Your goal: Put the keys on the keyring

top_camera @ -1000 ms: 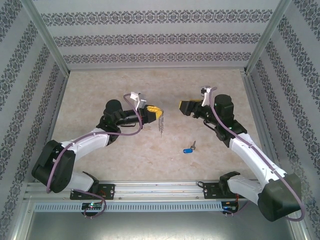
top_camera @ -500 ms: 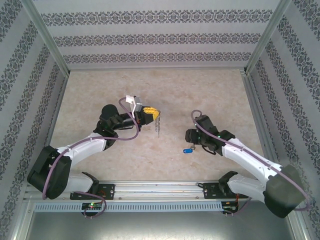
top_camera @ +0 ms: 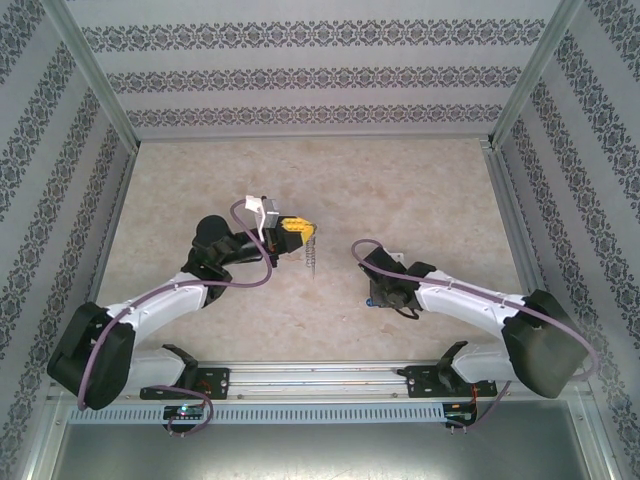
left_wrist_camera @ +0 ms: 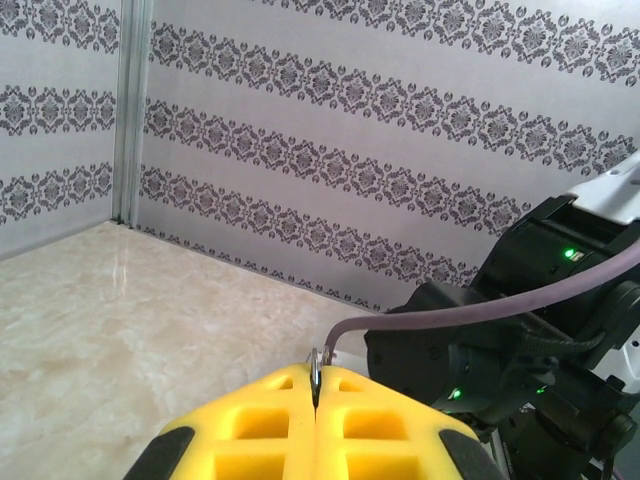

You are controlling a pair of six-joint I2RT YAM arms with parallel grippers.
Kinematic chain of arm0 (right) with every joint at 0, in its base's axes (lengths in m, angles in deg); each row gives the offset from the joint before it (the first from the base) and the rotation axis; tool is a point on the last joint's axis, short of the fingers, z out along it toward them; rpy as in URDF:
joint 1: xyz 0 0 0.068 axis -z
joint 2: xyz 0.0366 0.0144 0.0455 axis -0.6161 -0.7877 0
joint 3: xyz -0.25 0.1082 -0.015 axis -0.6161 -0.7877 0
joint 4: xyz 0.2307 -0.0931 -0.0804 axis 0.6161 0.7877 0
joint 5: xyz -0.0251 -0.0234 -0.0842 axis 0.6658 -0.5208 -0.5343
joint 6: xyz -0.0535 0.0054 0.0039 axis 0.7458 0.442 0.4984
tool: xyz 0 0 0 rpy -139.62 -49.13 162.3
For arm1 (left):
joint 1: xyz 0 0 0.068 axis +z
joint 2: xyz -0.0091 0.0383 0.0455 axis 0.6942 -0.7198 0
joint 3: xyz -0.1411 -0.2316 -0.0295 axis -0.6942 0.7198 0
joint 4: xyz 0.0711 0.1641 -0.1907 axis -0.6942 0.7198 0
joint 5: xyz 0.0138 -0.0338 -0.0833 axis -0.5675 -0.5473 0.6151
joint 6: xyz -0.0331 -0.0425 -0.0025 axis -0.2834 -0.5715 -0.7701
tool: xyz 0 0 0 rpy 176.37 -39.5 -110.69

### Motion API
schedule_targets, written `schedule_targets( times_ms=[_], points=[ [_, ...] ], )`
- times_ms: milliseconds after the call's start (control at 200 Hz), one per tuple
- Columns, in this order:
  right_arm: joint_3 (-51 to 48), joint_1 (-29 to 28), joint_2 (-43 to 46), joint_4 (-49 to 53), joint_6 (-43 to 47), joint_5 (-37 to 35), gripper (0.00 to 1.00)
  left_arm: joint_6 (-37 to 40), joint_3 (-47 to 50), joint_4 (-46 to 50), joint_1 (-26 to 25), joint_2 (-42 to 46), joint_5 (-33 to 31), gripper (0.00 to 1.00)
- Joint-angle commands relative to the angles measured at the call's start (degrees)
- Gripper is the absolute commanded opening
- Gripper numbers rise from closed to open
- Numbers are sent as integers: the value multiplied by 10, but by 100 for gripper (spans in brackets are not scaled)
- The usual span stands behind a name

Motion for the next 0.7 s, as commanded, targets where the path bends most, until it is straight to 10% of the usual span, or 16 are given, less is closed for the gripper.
schedule_targets(
  times_ms=[0, 694],
  points=[
    [11, -8, -23, -5, -16, -18, 40, 7, 8, -45, -4, 21, 2, 0],
    [10, -19, -31, -6, -13, -23, 23, 4, 8, -54, -4, 19, 2, 0]
  ],
)
